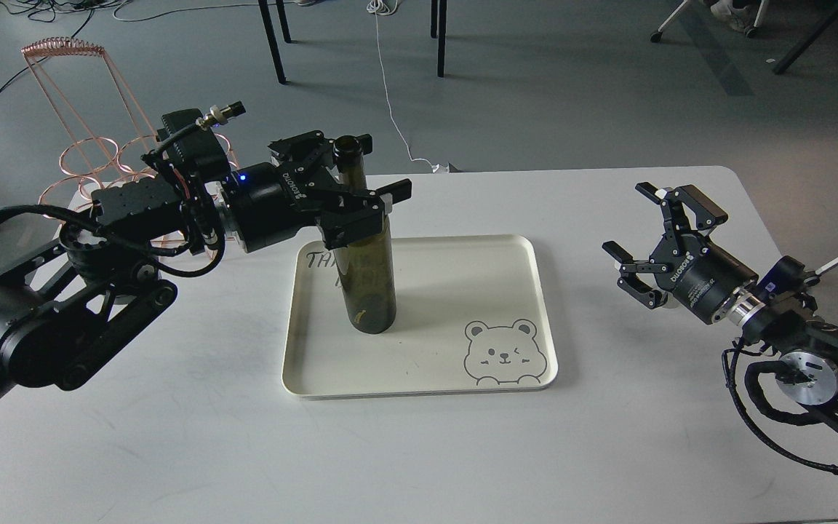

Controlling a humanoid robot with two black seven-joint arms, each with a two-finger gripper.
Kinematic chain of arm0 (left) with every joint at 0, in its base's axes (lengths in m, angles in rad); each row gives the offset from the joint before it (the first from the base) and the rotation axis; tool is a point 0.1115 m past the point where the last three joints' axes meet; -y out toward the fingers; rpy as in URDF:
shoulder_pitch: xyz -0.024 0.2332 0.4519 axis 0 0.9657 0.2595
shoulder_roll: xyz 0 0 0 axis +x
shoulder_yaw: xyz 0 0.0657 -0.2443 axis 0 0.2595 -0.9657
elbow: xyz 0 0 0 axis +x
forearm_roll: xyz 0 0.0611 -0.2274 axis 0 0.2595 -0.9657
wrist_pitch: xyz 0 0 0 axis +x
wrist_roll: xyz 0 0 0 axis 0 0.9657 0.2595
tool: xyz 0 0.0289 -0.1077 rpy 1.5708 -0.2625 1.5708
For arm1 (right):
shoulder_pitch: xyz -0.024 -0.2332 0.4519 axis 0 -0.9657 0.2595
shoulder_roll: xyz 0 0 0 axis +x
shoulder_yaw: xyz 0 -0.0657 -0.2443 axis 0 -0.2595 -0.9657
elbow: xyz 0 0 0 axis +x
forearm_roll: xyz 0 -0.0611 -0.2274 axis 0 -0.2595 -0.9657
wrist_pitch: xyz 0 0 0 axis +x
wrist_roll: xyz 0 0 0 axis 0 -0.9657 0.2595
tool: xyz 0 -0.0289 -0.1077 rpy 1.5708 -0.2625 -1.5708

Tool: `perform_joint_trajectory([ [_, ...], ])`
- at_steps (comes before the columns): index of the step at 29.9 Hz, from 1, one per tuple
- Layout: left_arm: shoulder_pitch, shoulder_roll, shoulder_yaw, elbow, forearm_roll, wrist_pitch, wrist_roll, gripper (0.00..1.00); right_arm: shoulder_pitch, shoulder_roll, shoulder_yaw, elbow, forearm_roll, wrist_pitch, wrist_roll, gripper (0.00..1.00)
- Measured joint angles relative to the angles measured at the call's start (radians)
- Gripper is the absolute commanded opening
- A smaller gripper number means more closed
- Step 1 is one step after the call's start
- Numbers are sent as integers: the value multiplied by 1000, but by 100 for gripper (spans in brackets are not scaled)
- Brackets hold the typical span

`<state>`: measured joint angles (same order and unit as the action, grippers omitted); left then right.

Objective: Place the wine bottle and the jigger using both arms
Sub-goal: 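Lift the bottle with the left gripper and carry it over the copper rack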

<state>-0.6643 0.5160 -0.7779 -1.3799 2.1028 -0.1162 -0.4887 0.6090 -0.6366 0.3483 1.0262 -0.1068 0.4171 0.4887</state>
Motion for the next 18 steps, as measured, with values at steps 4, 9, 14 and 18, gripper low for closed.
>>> perform_joint_trajectory([
  [4,-3,2,0,2,4,0,0,25,0,0,0,0,1,0,0,99],
  [9,-10,5,0,5,5,1,0,9,-1,0,2,0,1,0,0,99],
  [14,-36,6,0,5,3,1,0,9,-2,0,5,0,1,-1,0,99],
  [18,-76,5,0,0,-3,-1,0,9,-2,1,5,0,0,-1,0,99],
])
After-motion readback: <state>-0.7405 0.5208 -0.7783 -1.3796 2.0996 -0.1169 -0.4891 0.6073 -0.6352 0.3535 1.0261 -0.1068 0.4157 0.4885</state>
